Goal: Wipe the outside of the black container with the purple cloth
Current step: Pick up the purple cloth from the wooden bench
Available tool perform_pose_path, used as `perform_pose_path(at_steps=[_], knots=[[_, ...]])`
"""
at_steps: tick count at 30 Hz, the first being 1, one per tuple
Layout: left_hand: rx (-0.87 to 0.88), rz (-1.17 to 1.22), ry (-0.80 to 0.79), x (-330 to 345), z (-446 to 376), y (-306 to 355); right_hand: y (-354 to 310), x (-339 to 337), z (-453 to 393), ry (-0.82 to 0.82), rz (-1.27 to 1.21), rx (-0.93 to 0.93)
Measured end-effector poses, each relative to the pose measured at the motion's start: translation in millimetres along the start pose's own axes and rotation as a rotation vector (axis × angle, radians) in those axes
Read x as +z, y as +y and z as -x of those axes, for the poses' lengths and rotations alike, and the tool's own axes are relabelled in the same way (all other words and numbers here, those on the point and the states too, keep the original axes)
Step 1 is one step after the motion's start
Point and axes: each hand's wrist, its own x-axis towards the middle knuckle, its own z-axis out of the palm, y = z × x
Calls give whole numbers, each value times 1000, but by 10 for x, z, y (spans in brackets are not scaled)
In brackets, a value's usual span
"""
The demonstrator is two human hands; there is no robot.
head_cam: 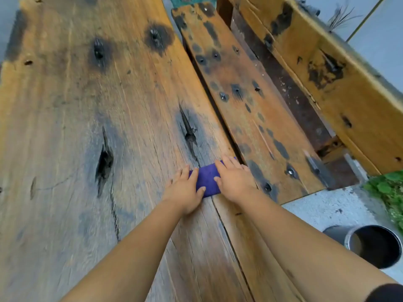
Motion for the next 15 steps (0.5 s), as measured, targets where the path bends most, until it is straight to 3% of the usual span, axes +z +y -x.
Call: perform_pose_path(at_steps=[8, 12, 15], knots=[[-10, -95, -30, 186, -173, -100, 167, 133, -267, -119, 101, -52], [1, -42, 107, 133, -218, -69, 183, 105, -295, -53, 113, -63], [-64, 30, 66, 35, -281, -43, 166, 44, -282, -42, 127, -26]])
